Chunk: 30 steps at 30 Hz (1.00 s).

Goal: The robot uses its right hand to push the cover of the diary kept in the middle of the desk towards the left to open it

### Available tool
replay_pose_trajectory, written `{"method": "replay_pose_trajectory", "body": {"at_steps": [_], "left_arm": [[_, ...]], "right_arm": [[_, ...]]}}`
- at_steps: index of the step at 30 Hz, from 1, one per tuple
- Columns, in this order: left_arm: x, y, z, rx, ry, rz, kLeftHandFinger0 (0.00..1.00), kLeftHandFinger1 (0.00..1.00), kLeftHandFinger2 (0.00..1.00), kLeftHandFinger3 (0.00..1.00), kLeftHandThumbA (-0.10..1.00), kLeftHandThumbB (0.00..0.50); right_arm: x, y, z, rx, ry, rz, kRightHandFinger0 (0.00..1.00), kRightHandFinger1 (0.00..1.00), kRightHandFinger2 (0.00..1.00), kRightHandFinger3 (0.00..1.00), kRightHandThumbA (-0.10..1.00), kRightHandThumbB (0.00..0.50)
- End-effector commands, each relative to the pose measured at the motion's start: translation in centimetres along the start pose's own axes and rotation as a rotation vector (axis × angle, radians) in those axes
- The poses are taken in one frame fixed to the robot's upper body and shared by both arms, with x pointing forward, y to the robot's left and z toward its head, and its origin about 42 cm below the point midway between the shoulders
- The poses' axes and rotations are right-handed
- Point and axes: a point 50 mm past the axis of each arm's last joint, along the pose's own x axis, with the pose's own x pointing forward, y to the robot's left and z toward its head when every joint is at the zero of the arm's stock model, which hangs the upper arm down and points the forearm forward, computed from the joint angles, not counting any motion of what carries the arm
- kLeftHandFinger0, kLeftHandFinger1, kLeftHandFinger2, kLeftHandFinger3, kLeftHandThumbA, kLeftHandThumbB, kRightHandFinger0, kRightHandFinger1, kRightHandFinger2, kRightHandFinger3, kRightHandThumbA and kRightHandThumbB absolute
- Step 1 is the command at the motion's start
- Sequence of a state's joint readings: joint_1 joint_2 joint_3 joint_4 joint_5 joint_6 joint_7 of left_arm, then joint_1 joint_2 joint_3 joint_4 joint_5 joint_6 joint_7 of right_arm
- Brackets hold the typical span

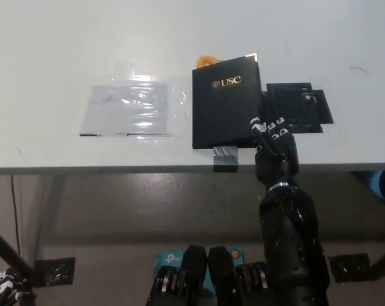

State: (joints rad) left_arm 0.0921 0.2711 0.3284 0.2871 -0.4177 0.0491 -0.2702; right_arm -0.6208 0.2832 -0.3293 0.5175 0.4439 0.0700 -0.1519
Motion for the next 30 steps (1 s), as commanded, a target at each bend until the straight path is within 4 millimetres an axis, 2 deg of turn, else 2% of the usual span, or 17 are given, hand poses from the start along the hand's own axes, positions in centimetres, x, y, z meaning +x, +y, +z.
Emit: {"method": "replay_pose_trajectory", "body": {"at_steps": [1, 5, 7, 9, 12, 16, 17, 18, 25, 26, 27, 29, 30], "left_arm": [[0.1, 0.4, 1.5, 0.022, -0.044, -0.029, 0.45, 0.56, 0.3, 0.33, 0.24, 0.5], [0.3, 0.4, 1.7, 0.031, -0.052, -0.035, 0.42, 0.55, 0.3, 0.34, 0.25, 0.5], [0.4, 0.1, 1.7, 0.033, -0.046, -0.037, 0.43, 0.56, 0.31, 0.34, 0.26, 0.5], [0.5, 0.1, 1.7, 0.039, -0.048, -0.04, 0.42, 0.55, 0.31, 0.35, 0.27, 0.5], [0.7, -0.1, 1.8, 0.033, -0.051, -0.045, 0.4, 0.54, 0.31, 0.34, 0.26, 0.5], [0.6, -0.2, 1.6, 0.031, -0.046, -0.047, 0.41, 0.55, 0.29, 0.33, 0.26, 0.5], [0.5, -0.1, 1.6, 0.031, -0.044, -0.048, 0.42, 0.55, 0.29, 0.33, 0.26, 0.5], [0.5, -0.1, 1.5, 0.028, -0.045, -0.045, 0.42, 0.54, 0.28, 0.32, 0.25, 0.5], [0.5, 0.4, 1.5, 0.043, -0.048, -0.054, 0.42, 0.54, 0.3, 0.35, 0.27, 0.5], [0.6, 0.3, 1.5, 0.035, -0.038, -0.042, 0.41, 0.53, 0.29, 0.33, 0.26, 0.5], [0.8, 0.1, 1.4, 0.033, -0.028, -0.044, 0.4, 0.53, 0.28, 0.32, 0.25, 0.5], [0.9, 0.0, 1.5, 0.04, -0.023, -0.05, 0.39, 0.53, 0.28, 0.33, 0.25, 0.5], [0.9, 0.1, 1.4, 0.043, -0.022, -0.054, 0.39, 0.52, 0.28, 0.33, 0.26, 0.5]], "right_arm": [[-0.5, 4.9, -2.0, 0.03, 0.056, 0.072, 0.95, 0.88, 0.84, 0.92, 0.68, 0.158], [-0.7, 6.0, -2.8, 0.052, 0.082, 0.076, 0.96, 0.9, 0.88, 0.94, 0.7, 0.173], [-0.9, 6.2, -3.2, 0.059, 0.095, 0.073, 0.97, 0.92, 0.9, 0.95, 0.71, 0.165], [-1.2, 6.6, -4.2, 0.055, 0.114, 0.075, 0.98, 0.92, 0.9, 0.95, 0.73, 0.155], [-1.7, 6.9, -5.3, 0.062, 0.137, 0.073, 1.0, 0.95, 0.92, 0.94, 0.74, 0.166], [-2.1, 7.5, -5.8, 0.062, 0.147, 0.088, 0.98, 0.92, 0.9, 0.92, 0.71, 0.165], [-1.9, 7.9, -5.6, 0.039, 0.139, 0.098, 0.94, 0.91, 0.88, 0.91, 0.72, 0.17], [-1.9, 8.4, -5.3, 0.026, 0.129, 0.113, 0.95, 0.92, 0.89, 0.91, 0.71, 0.16], [-2.0, 10.9, -3.7, -0.057, 0.064, 0.183, 0.95, 0.91, 0.86, 0.89, 0.73, 0.178], [-1.9, 12.1, -2.7, -0.112, 0.023, 0.228, 0.95, 0.9, 0.85, 0.88, 0.76, 0.174], [-1.9, 12.3, -2.1, -0.132, 0.004, 0.237, 0.95, 0.89, 0.84, 0.87, 0.76, 0.187], [-1.8, 13.6, -0.9, -0.187, -0.037, 0.279, 0.93, 0.88, 0.83, 0.86, 0.76, 0.2], [-1.8, 14.6, -0.1, -0.225, -0.063, 0.312, 0.93, 0.89, 0.83, 0.85, 0.75, 0.189]]}}
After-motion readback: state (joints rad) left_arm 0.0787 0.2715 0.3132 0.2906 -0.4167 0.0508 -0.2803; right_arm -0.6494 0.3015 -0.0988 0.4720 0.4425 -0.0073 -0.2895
